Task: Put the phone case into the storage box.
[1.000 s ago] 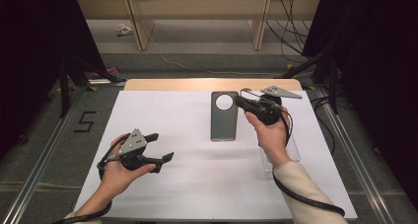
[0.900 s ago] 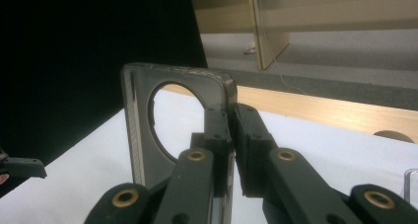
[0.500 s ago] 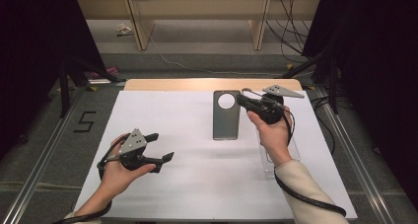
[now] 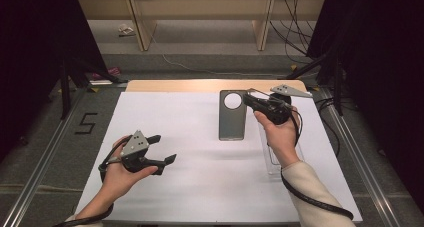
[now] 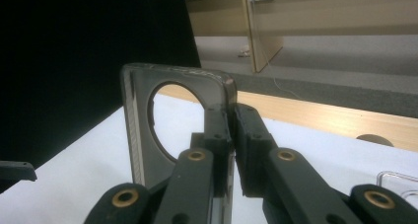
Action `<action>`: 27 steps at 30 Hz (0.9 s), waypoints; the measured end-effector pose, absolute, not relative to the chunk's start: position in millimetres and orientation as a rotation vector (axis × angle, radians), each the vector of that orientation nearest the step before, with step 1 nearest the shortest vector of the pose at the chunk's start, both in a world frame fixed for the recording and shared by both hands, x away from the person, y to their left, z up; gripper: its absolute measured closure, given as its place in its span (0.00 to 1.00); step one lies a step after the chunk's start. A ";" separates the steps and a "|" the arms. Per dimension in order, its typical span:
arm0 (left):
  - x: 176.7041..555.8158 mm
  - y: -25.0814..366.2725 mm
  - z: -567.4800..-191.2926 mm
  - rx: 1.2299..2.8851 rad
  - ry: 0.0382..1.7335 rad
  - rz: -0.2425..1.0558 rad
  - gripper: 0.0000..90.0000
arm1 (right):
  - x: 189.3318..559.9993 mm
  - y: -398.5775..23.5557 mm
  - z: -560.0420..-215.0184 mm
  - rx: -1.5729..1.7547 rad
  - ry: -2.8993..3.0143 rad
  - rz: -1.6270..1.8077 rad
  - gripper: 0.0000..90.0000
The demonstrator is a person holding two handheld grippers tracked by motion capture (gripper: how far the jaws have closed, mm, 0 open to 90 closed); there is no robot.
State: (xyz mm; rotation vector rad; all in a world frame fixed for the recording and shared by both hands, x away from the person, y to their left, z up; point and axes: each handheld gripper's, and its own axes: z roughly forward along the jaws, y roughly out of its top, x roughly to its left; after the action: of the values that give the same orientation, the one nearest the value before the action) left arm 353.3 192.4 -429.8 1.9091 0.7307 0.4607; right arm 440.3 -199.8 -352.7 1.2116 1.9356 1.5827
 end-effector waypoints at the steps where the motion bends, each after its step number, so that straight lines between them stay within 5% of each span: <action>1: 353.4 192.4 -429.8 1.909 0.731 0.460 0.17 | 440.4 -200.3 -352.6 1.210 1.932 1.583 0.95; 27: 353.9 192.1 -430.5 1.910 0.731 0.455 0.17 | 442.8 -210.6 -349.6 1.210 1.924 1.567 0.95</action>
State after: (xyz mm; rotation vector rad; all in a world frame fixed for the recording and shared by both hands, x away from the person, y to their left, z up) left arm 353.9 192.1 -430.5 1.9100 0.7307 0.4549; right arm 442.8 -210.6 -349.6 1.2101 1.9237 1.5667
